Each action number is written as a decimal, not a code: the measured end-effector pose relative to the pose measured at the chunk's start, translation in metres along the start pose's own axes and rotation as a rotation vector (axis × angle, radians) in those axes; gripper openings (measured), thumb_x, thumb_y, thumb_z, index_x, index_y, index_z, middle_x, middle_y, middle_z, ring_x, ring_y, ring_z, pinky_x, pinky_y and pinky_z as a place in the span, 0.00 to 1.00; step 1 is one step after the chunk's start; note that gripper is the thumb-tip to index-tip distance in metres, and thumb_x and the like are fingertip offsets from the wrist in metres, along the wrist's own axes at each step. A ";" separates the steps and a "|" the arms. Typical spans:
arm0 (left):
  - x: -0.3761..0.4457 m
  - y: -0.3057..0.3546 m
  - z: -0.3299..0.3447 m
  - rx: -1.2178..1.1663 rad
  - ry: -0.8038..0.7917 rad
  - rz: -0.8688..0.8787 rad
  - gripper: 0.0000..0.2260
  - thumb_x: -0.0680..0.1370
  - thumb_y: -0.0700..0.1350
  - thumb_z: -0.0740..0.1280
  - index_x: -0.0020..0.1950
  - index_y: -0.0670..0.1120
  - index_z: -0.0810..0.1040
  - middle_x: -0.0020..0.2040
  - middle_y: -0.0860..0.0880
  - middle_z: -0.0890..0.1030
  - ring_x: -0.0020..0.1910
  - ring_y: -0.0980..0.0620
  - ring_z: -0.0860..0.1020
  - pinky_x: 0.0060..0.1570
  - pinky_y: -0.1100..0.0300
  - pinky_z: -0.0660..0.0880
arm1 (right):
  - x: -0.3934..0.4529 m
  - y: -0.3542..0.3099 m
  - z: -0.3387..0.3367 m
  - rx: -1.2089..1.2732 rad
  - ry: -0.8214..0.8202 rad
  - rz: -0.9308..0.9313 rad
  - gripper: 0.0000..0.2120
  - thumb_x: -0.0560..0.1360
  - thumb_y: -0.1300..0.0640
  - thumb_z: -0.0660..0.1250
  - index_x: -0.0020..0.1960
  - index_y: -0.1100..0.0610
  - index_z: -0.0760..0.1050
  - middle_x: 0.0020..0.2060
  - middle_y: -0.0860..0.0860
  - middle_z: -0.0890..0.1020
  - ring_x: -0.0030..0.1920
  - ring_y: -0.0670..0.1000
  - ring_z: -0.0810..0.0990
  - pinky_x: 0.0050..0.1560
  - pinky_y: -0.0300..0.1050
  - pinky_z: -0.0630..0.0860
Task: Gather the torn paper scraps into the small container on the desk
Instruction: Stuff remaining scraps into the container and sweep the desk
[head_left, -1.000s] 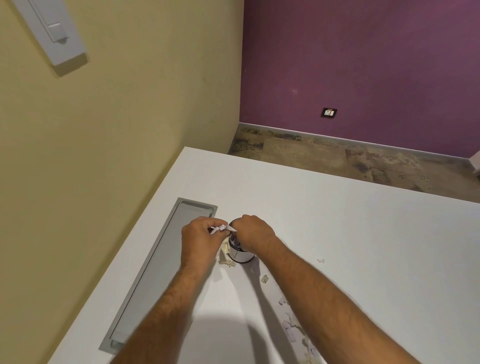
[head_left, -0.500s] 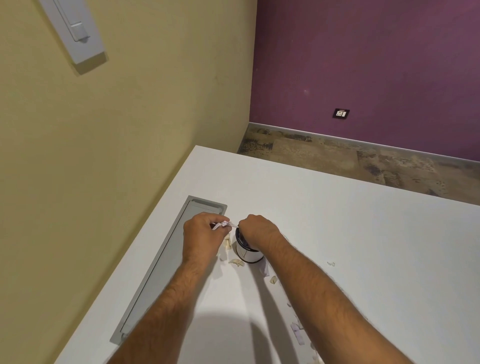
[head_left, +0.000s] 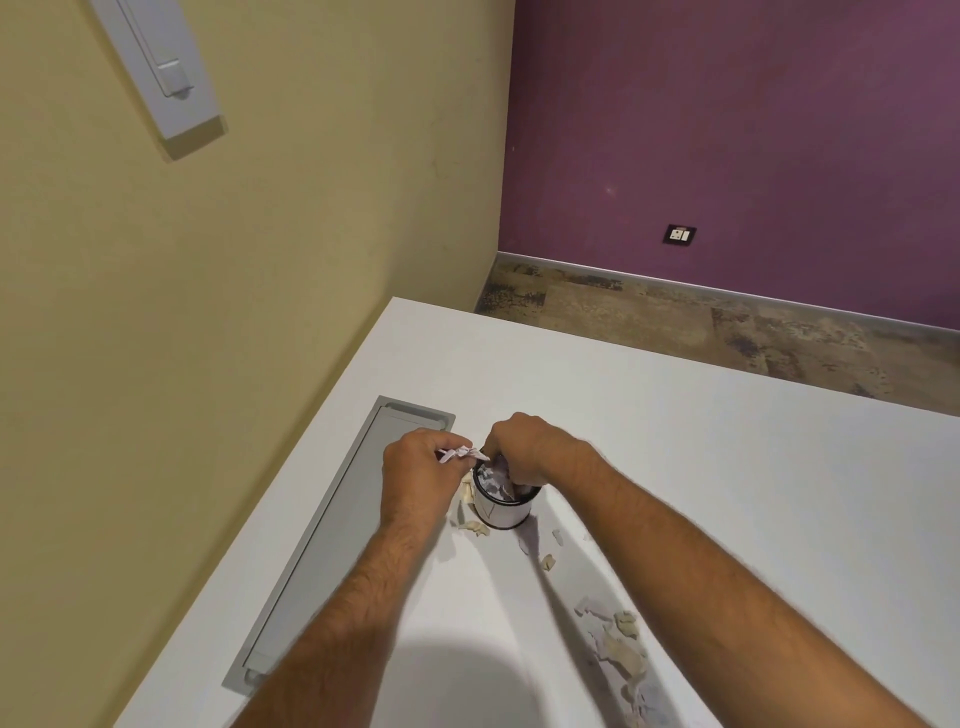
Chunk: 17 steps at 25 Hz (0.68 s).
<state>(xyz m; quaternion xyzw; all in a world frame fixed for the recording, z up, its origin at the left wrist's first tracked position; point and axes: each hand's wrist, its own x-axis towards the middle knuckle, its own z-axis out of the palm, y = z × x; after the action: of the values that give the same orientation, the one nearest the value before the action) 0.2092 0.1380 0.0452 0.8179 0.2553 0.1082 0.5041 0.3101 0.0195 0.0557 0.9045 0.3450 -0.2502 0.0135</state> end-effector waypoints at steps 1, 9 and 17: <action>0.000 0.002 0.002 0.012 -0.002 0.007 0.08 0.67 0.38 0.79 0.44 0.47 0.87 0.43 0.50 0.84 0.41 0.54 0.82 0.44 0.59 0.81 | -0.005 0.003 -0.004 0.063 0.027 0.006 0.13 0.71 0.65 0.68 0.52 0.52 0.81 0.39 0.50 0.78 0.43 0.55 0.76 0.33 0.41 0.69; 0.017 0.016 0.035 0.247 -0.134 0.072 0.08 0.69 0.37 0.75 0.42 0.49 0.86 0.41 0.51 0.85 0.36 0.55 0.81 0.35 0.66 0.77 | -0.055 0.031 0.009 0.452 0.325 0.054 0.18 0.70 0.67 0.67 0.53 0.50 0.83 0.48 0.50 0.86 0.47 0.52 0.82 0.50 0.46 0.80; 0.033 0.011 0.068 0.748 -0.415 0.229 0.14 0.71 0.36 0.70 0.53 0.49 0.83 0.54 0.43 0.82 0.52 0.42 0.80 0.49 0.55 0.78 | -0.124 0.054 0.099 0.793 0.532 0.339 0.09 0.71 0.65 0.71 0.44 0.52 0.85 0.35 0.42 0.85 0.37 0.41 0.82 0.49 0.39 0.80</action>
<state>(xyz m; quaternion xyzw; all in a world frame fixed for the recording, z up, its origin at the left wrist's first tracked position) 0.2694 0.0992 0.0205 0.9715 0.0780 -0.1027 0.1990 0.2210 -0.1178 0.0184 0.9159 0.0631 -0.1172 -0.3788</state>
